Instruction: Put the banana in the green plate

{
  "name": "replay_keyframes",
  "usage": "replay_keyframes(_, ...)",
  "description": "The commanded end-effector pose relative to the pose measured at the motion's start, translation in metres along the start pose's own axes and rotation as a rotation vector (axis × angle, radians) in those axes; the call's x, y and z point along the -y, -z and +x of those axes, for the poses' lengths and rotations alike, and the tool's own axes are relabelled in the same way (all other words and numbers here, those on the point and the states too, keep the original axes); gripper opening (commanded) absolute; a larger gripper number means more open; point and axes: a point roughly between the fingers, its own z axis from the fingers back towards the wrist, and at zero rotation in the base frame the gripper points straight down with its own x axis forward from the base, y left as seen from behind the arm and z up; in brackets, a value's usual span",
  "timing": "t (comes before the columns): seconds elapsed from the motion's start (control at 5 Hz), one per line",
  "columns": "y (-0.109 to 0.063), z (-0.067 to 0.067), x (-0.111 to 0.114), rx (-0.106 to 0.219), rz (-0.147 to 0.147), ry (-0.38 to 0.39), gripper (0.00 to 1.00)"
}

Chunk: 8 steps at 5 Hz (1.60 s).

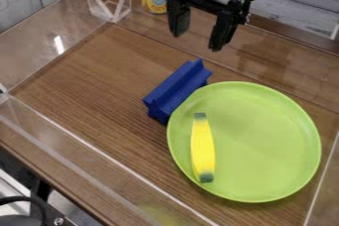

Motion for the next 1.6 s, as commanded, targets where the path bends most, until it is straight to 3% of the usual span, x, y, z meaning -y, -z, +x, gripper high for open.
replay_keyframes(0.0,0.002,0.002,0.0,0.005,-0.002,0.003,1.0)
replay_keyframes(0.4,-0.003,0.012,-0.003,0.033,-0.019,0.016,1.0)
replay_keyframes(0.8,-0.01,0.014,-0.005,0.053,-0.044,0.022,1.0)
replay_keyframes(1.4,-0.015,0.009,-0.004,0.07,-0.056,0.036,1.0)
